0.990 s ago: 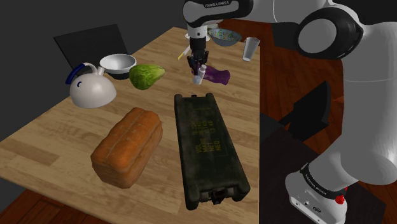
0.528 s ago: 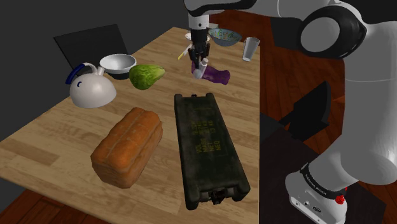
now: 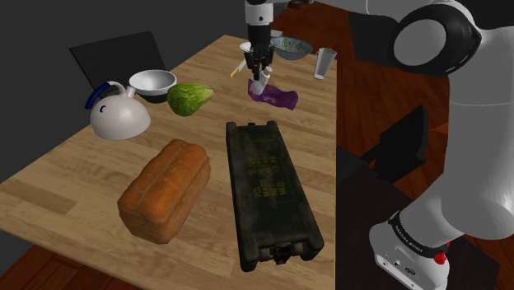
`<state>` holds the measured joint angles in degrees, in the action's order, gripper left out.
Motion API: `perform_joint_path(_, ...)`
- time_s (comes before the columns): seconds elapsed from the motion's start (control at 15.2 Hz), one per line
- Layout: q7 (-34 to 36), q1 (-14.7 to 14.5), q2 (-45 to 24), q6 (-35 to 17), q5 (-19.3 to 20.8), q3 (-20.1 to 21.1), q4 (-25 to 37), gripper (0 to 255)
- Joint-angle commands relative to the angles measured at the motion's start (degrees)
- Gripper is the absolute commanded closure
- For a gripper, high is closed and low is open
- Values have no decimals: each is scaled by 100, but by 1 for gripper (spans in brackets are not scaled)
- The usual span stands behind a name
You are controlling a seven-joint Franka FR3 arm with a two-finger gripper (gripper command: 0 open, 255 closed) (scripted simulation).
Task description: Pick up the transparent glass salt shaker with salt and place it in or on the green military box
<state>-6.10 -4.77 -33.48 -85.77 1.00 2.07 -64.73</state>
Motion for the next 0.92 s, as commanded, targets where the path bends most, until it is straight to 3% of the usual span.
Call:
perform_joint_path(0.0,114,-76,362,-178,-18,36,-538,255)
perform_joint_path(0.4,575,-356,1622,-785,-115,210,-2400,255)
perform_joint_path(0.86,1161,-699,2752,-1170,-302,490,-3893,255)
